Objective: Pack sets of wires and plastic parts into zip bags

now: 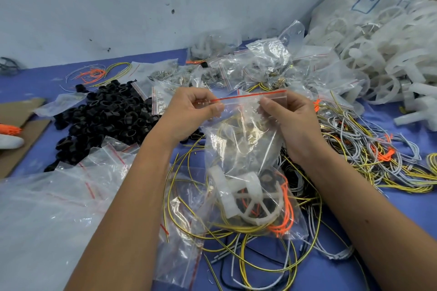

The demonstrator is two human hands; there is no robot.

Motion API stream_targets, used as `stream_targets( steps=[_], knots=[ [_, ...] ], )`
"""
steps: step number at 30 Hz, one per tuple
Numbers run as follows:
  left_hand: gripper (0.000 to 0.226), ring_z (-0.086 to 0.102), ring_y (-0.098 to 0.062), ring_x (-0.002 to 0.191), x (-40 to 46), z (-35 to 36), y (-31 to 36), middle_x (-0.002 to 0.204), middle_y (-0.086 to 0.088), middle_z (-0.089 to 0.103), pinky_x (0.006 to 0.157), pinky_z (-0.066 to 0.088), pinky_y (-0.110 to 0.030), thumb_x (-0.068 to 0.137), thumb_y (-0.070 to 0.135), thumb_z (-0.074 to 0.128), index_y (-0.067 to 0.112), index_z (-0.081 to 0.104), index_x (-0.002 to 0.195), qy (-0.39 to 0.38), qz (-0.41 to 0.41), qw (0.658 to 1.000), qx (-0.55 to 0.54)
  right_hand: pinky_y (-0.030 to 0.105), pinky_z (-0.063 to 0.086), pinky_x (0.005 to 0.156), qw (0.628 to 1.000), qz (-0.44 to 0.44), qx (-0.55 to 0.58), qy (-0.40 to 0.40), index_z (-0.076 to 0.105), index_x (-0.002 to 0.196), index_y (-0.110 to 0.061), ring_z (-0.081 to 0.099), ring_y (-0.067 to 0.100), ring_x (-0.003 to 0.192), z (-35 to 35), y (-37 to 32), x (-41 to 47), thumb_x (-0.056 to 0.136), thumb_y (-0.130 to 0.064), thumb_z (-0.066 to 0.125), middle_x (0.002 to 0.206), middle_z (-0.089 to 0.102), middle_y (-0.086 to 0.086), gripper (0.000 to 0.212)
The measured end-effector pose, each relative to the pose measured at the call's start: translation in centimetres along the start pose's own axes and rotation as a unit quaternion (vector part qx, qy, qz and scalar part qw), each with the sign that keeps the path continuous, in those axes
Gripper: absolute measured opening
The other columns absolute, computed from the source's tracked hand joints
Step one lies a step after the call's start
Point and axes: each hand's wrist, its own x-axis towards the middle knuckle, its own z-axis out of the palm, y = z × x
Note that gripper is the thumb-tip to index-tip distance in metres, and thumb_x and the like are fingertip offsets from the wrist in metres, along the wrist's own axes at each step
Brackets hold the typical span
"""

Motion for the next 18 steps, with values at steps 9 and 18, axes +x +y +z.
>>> stream_targets(
  steps=[9,18],
  knots=[
    [0.022,0.059,-0.014,0.074,0.2,0.7,0.1,0.075,-0.008,0.067,0.076,0.049,-0.033,0.084,0.005,0.082,0.020,0.069,0.074,-0.007,0.001,0.999,0.046,0.024,0.049,0.059,0.999,-0.026,-0.043,-0.016,0.075,0.081,-0.022,0.063,0.011,0.062,0.5,-0.2,-0.4,0.093,-0.013,0.073,0.073,0.073,0.001,0.016],
    [0.018,0.050,-0.008,0.062,0.1,1.2,0.8,0.063,0.000,0.061,0.065,0.038,-0.027,0.083,0.003,0.082,0.011,0.072,0.071,-0.052,0.000,0.994,0.094,0.020,0.045,0.054,0.997,-0.039,-0.057,-0.028,0.073,0.078,-0.016,0.058,0.008,0.058,0.6,-0.2,-0.4,0.092,-0.009,0.073,0.067,0.070,-0.004,0.016]
  ],
)
